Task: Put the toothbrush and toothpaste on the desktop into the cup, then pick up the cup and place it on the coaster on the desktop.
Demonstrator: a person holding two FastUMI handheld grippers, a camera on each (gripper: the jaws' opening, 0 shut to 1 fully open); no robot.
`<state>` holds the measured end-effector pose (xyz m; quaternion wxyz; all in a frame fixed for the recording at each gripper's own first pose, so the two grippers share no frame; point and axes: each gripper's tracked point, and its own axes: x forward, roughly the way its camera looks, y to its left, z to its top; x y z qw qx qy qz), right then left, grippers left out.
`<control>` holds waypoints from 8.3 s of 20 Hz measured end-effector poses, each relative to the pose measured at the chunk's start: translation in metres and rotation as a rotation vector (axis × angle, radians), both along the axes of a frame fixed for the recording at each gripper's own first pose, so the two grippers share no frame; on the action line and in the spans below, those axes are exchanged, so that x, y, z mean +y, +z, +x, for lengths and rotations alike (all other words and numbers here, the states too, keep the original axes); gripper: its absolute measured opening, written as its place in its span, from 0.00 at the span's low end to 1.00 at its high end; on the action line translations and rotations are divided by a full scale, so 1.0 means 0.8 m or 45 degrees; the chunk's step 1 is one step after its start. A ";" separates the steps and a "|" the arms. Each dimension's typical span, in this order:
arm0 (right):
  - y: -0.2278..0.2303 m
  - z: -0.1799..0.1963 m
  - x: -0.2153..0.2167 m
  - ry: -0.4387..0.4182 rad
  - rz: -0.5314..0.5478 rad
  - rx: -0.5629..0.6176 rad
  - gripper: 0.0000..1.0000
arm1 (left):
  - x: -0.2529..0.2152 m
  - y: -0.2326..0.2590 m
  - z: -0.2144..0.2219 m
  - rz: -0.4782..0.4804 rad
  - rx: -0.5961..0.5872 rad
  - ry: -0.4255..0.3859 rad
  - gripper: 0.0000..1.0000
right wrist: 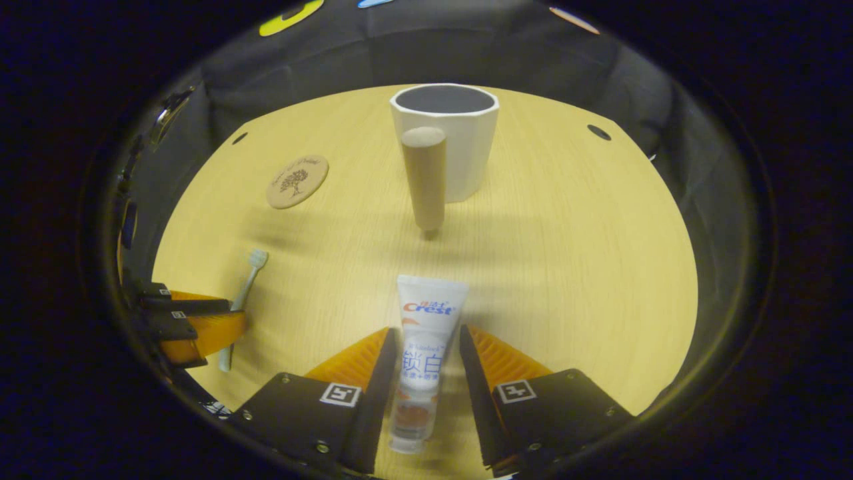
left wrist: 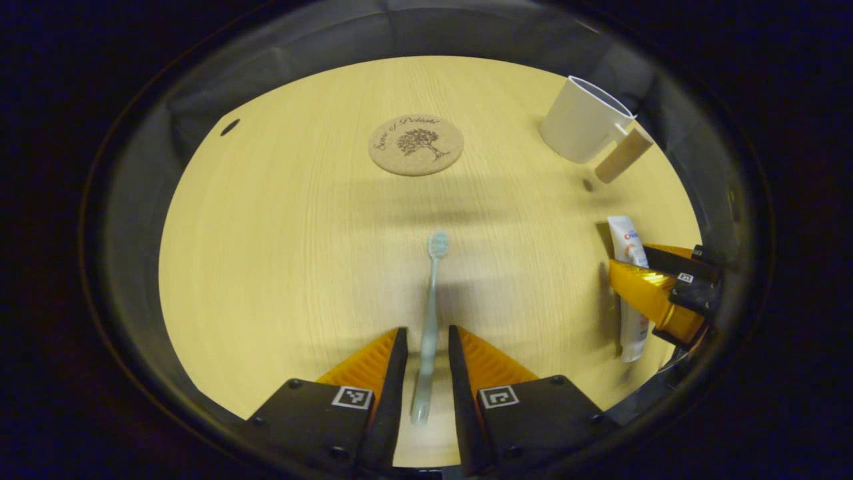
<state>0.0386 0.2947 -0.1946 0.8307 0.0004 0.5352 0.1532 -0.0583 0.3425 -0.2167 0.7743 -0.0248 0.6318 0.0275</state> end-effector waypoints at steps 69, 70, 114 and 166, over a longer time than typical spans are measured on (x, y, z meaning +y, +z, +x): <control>0.248 0.280 0.019 -0.045 0.592 -1.133 0.17 | -0.033 0.264 0.154 -0.048 -1.191 0.216 0.07; 0.242 0.283 0.020 -0.029 0.583 -1.127 0.18 | -0.037 0.263 0.155 -0.049 -1.191 0.217 0.08; 0.285 0.194 -0.071 -0.068 0.561 -1.015 0.80 | -0.108 0.287 0.282 -0.328 -1.501 0.109 0.07; 0.224 0.134 -0.088 -0.199 0.437 -0.728 0.80 | -0.139 0.246 0.389 -0.381 -1.595 -0.189 0.93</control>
